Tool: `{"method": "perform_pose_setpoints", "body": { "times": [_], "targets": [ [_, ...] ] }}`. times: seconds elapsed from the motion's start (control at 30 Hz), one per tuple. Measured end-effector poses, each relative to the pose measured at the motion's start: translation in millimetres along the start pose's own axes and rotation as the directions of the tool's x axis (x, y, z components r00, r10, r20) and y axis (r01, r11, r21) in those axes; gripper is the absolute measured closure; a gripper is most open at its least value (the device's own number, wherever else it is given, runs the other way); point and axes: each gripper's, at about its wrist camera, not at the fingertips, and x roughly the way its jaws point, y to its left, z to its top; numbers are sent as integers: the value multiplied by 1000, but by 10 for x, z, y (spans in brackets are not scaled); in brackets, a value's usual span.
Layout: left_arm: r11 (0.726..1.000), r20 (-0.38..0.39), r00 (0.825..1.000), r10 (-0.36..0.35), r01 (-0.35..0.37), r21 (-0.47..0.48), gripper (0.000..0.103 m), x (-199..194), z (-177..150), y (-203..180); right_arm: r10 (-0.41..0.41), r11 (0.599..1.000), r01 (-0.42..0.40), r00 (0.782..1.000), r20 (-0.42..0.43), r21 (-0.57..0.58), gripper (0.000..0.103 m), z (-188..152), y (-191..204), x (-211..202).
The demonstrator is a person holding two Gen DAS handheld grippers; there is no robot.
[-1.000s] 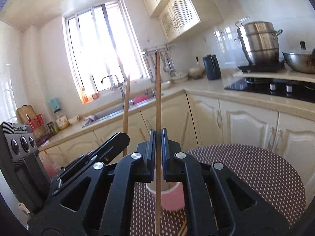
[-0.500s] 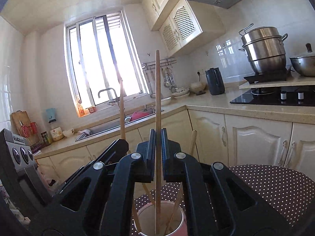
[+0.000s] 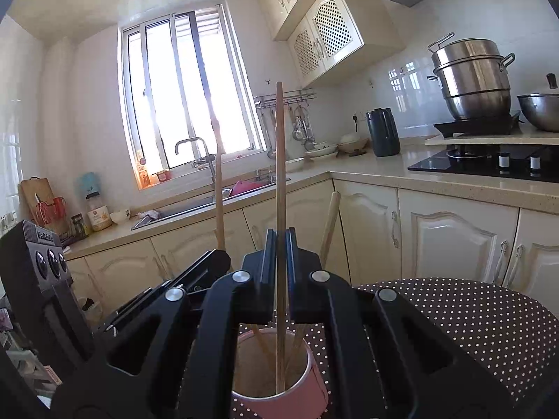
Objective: Organize utensils
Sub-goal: 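Carry the left tool's chopstick into the pink cup while the right tool inserts its own, then open the left tool to release its chopstick while the right tool opens too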
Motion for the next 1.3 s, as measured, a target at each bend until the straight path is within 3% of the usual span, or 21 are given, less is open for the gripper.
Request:
{"method": "perform_pose_setpoints", "body": {
  "times": [0.27, 0.73, 0.83, 1.3],
  "targets": [
    [999, -56, 998, -4, 7, 37, 98, -199, -123, -64, -9, 1000, 9, 999, -48, -18, 97, -170, 72, -189],
    [1000, -151, 988, 16, -13, 21, 96, -359, -206, 37, -44, 999, 46, 989, -139, 10, 96, -389, 104, -244],
    [999, -145, 989, 38, -36, 16, 74, -430, -186, 79, -58, 998, 61, 987, -147, 14, 96, -381, 122, -276],
    [998, -127, 990, 55, -50, 43, 62, -912, 40, -70, -100, 995, 101, 988, -118, 5, 96, -242, 321, -755]
  ]
}}
